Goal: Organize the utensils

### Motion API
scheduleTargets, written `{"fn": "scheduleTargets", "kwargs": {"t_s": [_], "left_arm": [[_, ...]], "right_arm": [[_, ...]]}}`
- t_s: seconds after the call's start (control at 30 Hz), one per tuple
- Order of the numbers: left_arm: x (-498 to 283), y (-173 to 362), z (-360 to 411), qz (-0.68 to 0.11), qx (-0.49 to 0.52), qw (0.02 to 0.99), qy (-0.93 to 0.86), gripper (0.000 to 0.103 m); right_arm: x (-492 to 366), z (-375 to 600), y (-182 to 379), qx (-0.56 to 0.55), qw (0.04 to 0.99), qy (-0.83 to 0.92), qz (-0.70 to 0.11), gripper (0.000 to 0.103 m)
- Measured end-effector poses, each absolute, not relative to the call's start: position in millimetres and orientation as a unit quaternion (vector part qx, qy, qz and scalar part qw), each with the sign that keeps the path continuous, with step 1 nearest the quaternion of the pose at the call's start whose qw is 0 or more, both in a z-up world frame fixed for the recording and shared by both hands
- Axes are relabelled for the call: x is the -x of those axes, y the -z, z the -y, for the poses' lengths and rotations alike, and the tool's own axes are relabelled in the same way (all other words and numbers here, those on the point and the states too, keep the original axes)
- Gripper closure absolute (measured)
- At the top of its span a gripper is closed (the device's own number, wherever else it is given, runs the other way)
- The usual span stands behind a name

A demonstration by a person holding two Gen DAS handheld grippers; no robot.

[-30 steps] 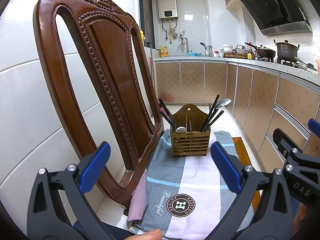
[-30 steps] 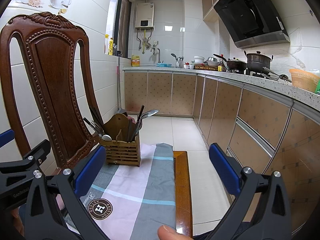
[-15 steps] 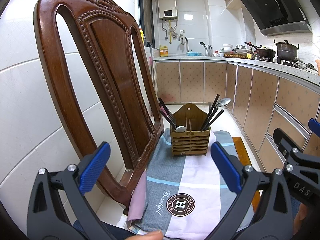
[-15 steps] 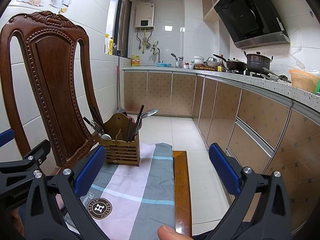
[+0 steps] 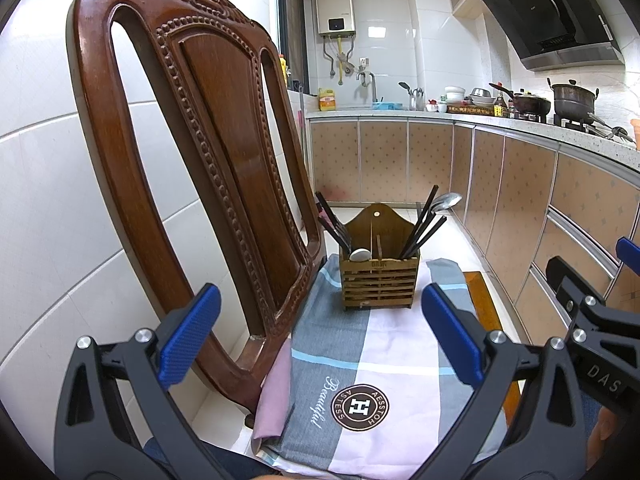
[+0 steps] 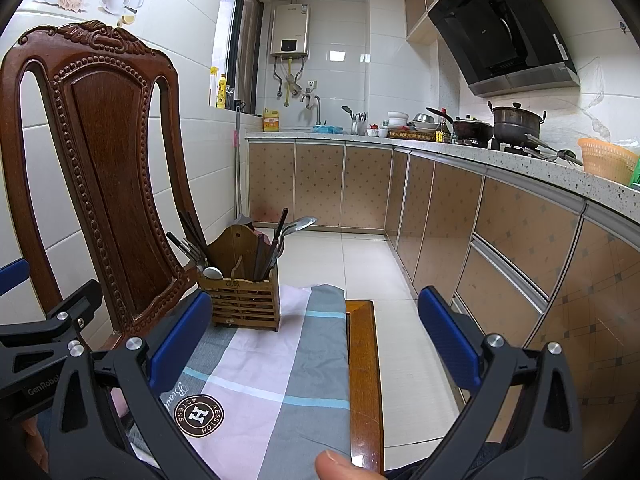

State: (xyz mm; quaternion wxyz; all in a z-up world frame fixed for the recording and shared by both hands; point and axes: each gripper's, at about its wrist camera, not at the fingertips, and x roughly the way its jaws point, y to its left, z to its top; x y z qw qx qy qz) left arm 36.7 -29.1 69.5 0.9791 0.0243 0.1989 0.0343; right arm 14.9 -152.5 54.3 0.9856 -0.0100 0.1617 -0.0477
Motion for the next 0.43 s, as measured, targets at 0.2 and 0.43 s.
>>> {"fn": "scheduleTargets", "kwargs": {"t_s": [0.2, 0.43], "left_arm": [[-37.8, -69.0, 28.4, -0.2, -0.024, 0.979, -0.033, 0.004], [-39.5, -67.6, 28.4, -0.203, -0.026, 0.978, -0.033, 0.004]], "right_arm": [[-13.0, 151.9, -52.0, 0.01, 0.985, 0.047, -0.165, 0.003], [-13.2, 152.1, -52.0, 0.01, 0.985, 0.046, -0.165, 0.003]]}}
